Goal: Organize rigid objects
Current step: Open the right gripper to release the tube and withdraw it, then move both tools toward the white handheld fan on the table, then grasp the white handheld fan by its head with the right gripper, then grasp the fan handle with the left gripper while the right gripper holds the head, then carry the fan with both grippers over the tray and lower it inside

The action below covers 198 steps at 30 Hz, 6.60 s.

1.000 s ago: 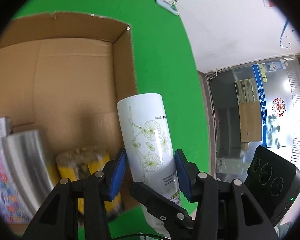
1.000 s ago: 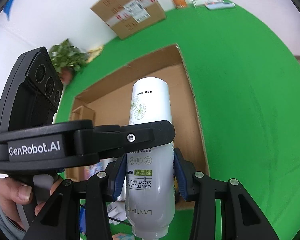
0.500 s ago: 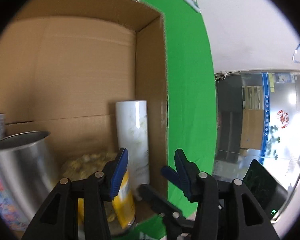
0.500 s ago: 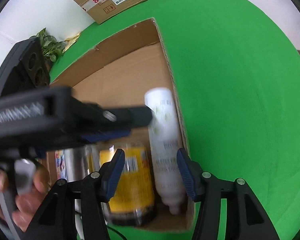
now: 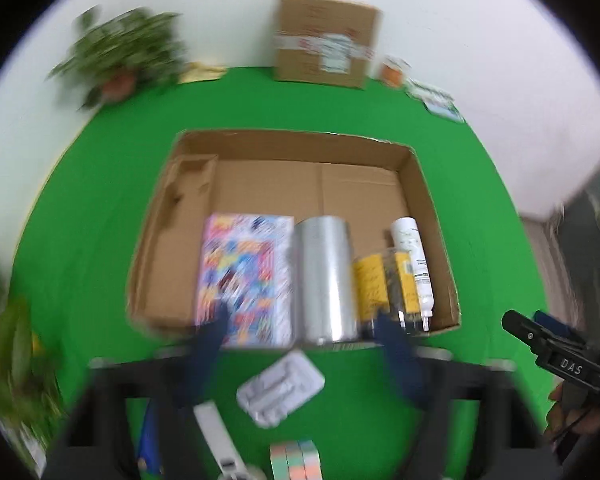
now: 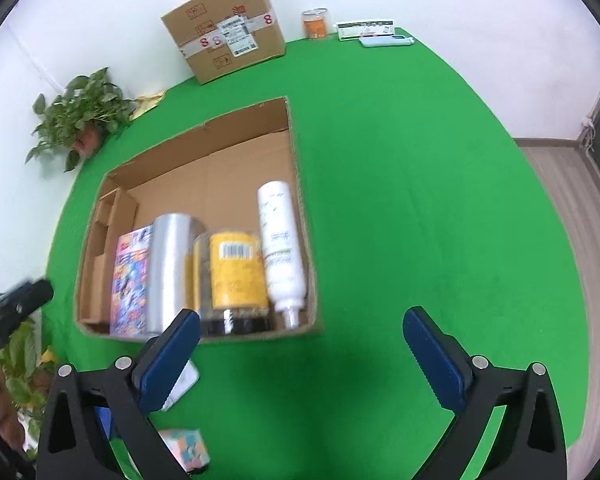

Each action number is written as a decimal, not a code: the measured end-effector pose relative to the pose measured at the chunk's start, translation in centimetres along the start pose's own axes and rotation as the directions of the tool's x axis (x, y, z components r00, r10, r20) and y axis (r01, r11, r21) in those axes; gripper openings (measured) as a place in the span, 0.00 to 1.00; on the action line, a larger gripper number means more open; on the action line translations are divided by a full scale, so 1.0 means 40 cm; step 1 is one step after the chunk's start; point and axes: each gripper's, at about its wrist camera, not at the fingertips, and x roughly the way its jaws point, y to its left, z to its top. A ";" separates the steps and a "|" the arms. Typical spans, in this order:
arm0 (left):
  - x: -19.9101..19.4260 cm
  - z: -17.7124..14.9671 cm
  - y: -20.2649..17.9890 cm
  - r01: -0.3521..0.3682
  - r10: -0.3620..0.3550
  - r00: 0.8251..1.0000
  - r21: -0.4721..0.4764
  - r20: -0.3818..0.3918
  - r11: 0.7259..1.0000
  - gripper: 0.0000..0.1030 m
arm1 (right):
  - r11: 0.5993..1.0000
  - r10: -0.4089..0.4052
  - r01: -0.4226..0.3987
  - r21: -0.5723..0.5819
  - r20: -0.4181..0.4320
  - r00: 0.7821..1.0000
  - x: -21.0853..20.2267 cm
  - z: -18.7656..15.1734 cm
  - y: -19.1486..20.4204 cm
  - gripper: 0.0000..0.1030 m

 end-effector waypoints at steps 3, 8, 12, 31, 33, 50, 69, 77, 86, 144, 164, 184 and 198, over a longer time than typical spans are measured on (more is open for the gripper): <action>-0.043 -0.064 0.022 -0.068 0.068 0.998 -0.005 0.017 0.998 0.03 | 0.992 0.010 -0.005 -0.123 0.044 0.999 -0.087 -0.073 0.024 0.11; -0.096 -0.111 0.064 -0.120 0.120 0.989 -0.008 0.088 0.993 1.00 | 0.994 0.055 -0.042 -0.103 0.128 0.990 -0.204 -0.168 0.063 0.97; -0.104 -0.126 0.095 -0.105 0.102 0.989 0.025 0.112 0.994 0.99 | 0.996 0.044 -0.033 -0.086 0.137 0.990 -0.229 -0.233 0.105 1.00; -0.142 -0.351 0.411 0.038 -0.040 0.999 -0.108 -0.016 0.993 0.99 | 0.925 0.027 -0.060 -0.375 -0.094 0.995 -0.183 -0.643 0.531 0.99; -0.148 -0.366 0.421 0.028 -0.028 1.000 -0.094 -0.004 0.995 0.99 | 0.918 0.009 -0.046 -0.394 -0.095 0.995 -0.177 -0.658 0.548 0.99; -0.003 -0.441 0.414 0.017 -0.016 0.984 0.003 -0.179 1.000 0.99 | 0.928 0.001 -0.071 -0.365 -0.189 0.982 -0.016 -0.737 0.555 0.91; 0.094 -0.461 0.465 0.012 -0.023 0.964 -0.041 -0.267 0.999 0.99 | 0.927 0.008 -0.098 -0.362 -0.242 0.970 0.175 -0.759 0.622 0.55; 0.114 -0.458 0.461 0.053 -0.067 0.955 -0.054 -0.288 0.997 0.99 | 0.948 0.087 -0.165 -0.272 -0.280 0.956 0.175 -0.773 0.574 0.54; 0.168 -0.458 0.421 0.238 -0.266 0.896 -0.121 -0.355 0.964 0.99 | 0.964 0.267 -0.254 0.083 -0.307 0.913 0.158 -0.820 0.419 0.56; 0.409 -0.503 0.249 0.360 -0.409 0.648 -0.215 -0.643 0.908 0.27 | 0.967 0.214 -0.252 -0.047 -0.394 0.894 0.127 -0.840 0.455 0.56; 0.074 -0.059 0.279 0.453 -0.450 0.854 -0.051 -0.262 0.890 0.27 | 0.947 0.200 -0.208 -0.246 -0.057 0.978 -0.151 -0.455 0.674 0.55; 0.480 0.156 0.274 0.387 -0.408 0.789 -0.145 -0.459 0.911 0.27 | 0.953 0.210 -0.252 -0.167 -0.235 0.949 0.294 -0.151 0.691 0.55; 0.582 0.133 0.326 0.339 -0.374 0.754 -0.167 -0.540 0.926 0.32 | 0.957 0.167 -0.239 -0.166 -0.360 0.918 0.481 -0.169 0.719 0.59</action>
